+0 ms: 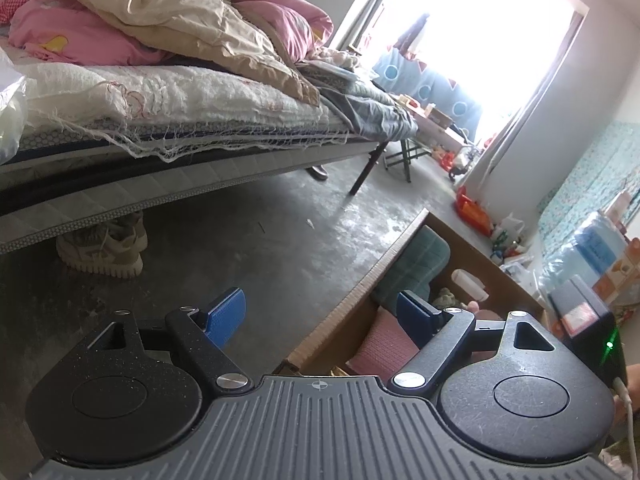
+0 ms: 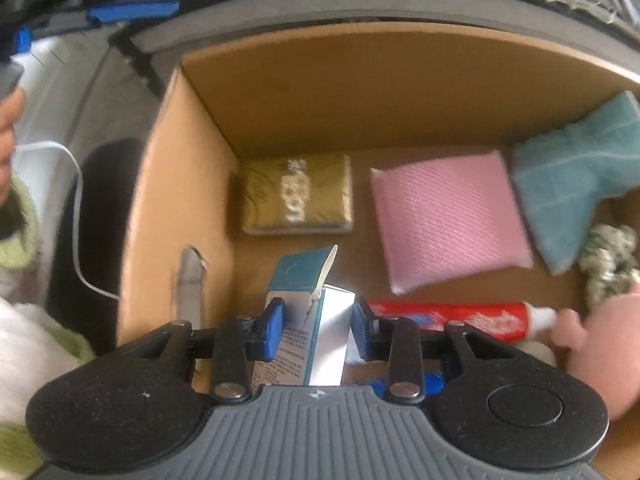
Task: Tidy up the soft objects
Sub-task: 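Push the medicine box down into the box with the right gripper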
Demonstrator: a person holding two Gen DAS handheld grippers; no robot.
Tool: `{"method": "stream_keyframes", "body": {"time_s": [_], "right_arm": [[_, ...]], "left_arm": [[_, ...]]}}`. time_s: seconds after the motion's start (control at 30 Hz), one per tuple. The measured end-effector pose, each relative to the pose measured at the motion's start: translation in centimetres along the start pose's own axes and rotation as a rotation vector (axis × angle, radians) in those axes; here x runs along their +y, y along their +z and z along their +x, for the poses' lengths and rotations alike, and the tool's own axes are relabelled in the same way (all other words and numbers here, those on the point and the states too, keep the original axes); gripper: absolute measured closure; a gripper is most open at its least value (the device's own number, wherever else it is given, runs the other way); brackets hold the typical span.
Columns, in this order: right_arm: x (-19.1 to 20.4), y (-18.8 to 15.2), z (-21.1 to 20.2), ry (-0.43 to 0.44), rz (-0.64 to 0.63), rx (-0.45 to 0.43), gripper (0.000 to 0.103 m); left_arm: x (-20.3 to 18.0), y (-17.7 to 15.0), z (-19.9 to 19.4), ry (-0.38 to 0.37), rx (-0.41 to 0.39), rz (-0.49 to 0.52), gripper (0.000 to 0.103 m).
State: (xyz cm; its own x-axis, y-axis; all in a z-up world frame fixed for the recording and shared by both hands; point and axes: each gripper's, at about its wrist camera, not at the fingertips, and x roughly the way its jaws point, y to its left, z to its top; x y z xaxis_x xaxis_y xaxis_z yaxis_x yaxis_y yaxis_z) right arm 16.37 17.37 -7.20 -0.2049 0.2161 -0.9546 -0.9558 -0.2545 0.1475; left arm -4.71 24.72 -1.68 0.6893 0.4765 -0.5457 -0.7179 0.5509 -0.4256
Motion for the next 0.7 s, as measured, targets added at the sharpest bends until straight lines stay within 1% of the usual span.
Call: {"method": "stream_keyframes", "body": {"time_s": [0.1, 0.17, 0.2, 0.23, 0.3, 0.4, 0.5, 0.63, 0.7], "right_arm": [[-0.3, 0.6, 0.6, 0.04, 0.015, -0.021, 0.064], [-0.2, 1.0, 0.8, 0.027, 0.029, -0.029, 0.06], [-0.4, 1.1, 0.9, 0.006, 0.035, -0.03, 0.055], [-0.5, 1.2, 0.7, -0.019, 0.048, -0.035, 0.046], [-0.7, 0.9, 0.2, -0.032, 0.085, -0.066, 0.04], [-1.2, 0.3, -0.9, -0.024, 0.119, -0.105, 0.04], [-1.4, -0.1, -1.2, -0.025, 0.142, -0.12, 0.04], [-1.7, -0.1, 0.4, -0.003, 0.194, -0.103, 0.04], [-1.4, 0.1, 1.8, 0.03, 0.202, -0.075, 0.04]], "left_arm": [[0.0, -0.1, 0.0, -0.001, 0.003, 0.0, 0.02], [-0.1, -0.1, 0.0, -0.003, 0.004, 0.003, 0.02], [-0.1, 0.0, 0.0, -0.003, 0.003, 0.004, 0.02], [-0.2, 0.0, -0.1, -0.005, 0.001, 0.005, 0.02], [-0.3, 0.0, -0.1, -0.008, -0.002, 0.006, 0.02], [-0.4, 0.0, -0.1, -0.01, -0.005, 0.011, 0.02], [-0.4, 0.0, -0.1, -0.01, -0.005, 0.01, 0.02], [-0.8, 0.0, -0.3, -0.013, -0.004, 0.016, 0.02], [-0.8, -0.1, -0.4, -0.012, -0.001, 0.021, 0.02]]}}
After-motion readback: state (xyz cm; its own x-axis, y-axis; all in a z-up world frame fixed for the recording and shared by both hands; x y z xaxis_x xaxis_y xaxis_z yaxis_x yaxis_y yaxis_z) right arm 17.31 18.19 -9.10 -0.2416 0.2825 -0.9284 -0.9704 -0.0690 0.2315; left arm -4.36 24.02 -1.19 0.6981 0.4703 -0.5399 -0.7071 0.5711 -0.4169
